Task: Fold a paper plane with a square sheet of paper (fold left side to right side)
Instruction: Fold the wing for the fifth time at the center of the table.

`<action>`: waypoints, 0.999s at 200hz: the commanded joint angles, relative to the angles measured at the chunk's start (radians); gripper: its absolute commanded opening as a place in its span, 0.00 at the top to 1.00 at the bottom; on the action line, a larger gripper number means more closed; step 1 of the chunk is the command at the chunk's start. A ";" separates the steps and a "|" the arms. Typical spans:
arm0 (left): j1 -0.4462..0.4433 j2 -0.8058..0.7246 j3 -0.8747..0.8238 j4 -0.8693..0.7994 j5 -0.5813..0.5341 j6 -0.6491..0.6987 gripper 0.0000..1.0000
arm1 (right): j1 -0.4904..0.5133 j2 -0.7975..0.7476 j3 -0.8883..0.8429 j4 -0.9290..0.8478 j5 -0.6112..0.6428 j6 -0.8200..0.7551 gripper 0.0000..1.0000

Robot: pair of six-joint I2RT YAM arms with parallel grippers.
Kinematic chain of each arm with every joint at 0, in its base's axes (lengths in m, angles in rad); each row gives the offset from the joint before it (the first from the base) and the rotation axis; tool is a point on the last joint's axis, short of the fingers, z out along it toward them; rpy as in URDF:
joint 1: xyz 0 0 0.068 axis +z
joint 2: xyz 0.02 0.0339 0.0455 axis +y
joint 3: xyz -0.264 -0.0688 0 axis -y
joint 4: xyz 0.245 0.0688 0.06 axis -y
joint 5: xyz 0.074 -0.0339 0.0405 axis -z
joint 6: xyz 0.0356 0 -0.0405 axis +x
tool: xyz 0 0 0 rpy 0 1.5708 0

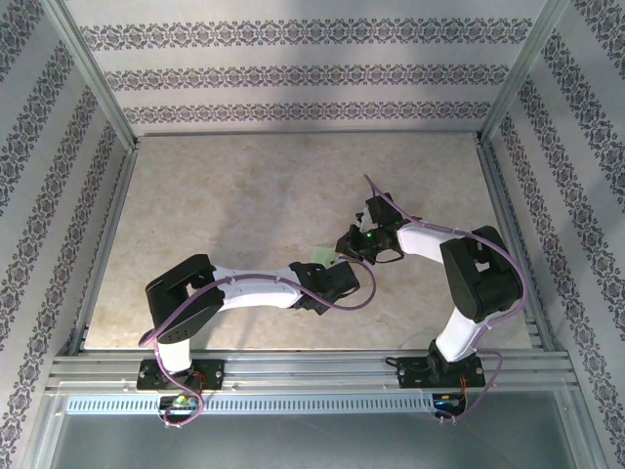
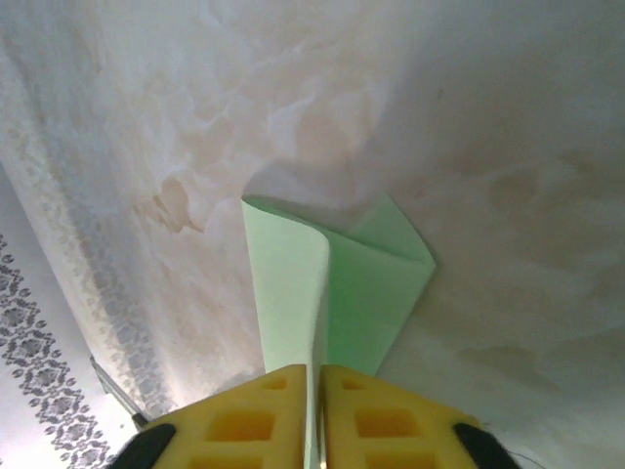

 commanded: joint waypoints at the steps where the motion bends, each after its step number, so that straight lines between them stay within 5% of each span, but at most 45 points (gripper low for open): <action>1: 0.006 0.004 -0.014 0.022 0.037 -0.020 0.94 | -0.041 -0.076 -0.020 -0.037 0.070 -0.033 0.78; 94: 0.133 -0.054 -0.071 0.172 0.301 -0.116 0.96 | -0.287 -0.365 -0.149 -0.189 0.148 -0.225 0.57; 148: 0.288 -0.100 -0.173 0.383 0.613 -0.282 0.99 | -0.292 -0.413 -0.217 -0.084 0.091 -0.229 0.48; 200: 0.381 -0.114 -0.310 0.709 0.797 -0.501 1.00 | -0.210 -0.343 -0.236 0.050 0.027 -0.199 0.48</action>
